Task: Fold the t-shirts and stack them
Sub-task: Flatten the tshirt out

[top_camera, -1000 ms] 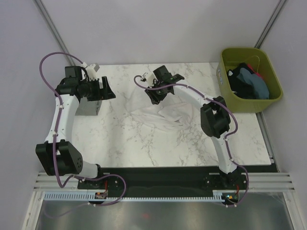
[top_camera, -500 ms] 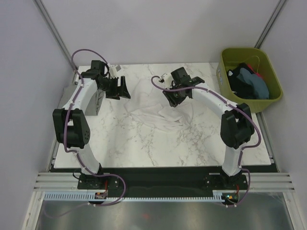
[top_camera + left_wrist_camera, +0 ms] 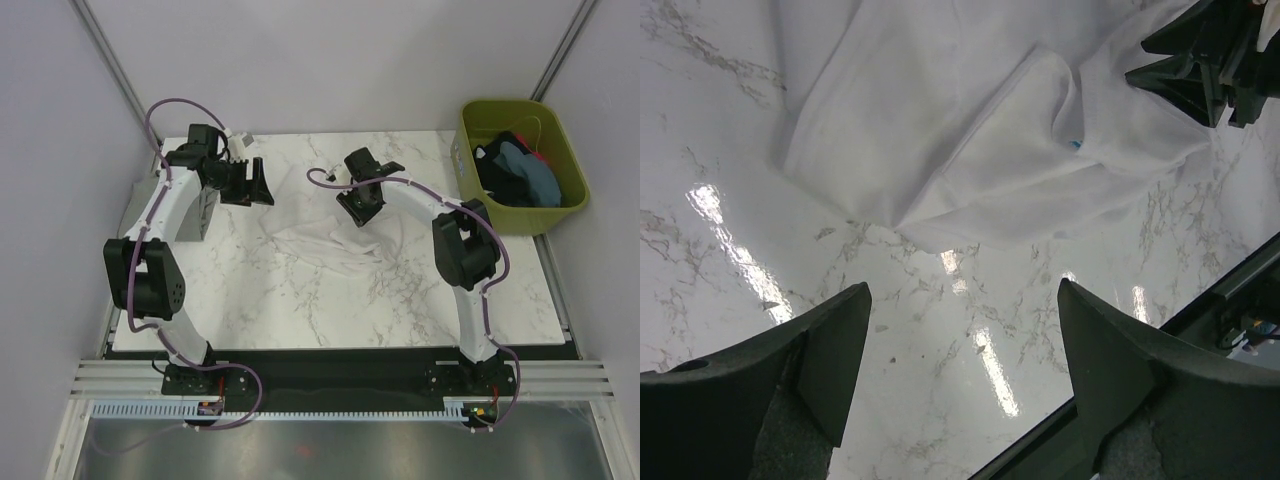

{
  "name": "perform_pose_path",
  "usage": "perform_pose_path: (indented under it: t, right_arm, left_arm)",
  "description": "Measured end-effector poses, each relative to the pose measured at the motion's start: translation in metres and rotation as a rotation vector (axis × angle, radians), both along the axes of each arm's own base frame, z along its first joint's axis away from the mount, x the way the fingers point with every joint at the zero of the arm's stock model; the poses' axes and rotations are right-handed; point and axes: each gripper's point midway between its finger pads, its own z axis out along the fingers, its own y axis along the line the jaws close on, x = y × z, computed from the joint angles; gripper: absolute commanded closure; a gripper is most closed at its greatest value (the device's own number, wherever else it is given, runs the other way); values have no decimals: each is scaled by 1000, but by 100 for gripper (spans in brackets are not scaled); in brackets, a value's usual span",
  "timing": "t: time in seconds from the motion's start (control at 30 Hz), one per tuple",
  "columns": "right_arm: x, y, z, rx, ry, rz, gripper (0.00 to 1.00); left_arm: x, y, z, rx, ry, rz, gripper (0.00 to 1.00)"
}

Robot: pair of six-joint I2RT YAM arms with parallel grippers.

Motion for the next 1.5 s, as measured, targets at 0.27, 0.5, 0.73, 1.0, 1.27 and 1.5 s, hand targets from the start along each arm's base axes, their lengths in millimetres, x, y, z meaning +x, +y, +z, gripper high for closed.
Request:
perform_pose_path:
  t: [0.27,0.5,0.73,1.0,1.27,1.5]
  right_arm:
    - [2,-9,-3,-44,-9,-18,61]
    - [-1,-11,-5,-53,-1,-19,63]
    - [-3,-10,-5,-51,8,-17,64]
    - [-15,6,-6,-38,30,34,63]
    - [-26,20,-7,-36,37,74,63]
    - [-22,15,-7,-49,29,69,64]
  left_arm:
    - [-1,2,8,8,-25,6,16]
    - [-1,2,8,10,-25,8,16]
    - [-1,3,8,14,-26,10,16]
    - [0,4,7,20,-26,14,15]
    - [0,4,7,20,-26,14,15]
    - [0,5,7,26,-27,17,15]
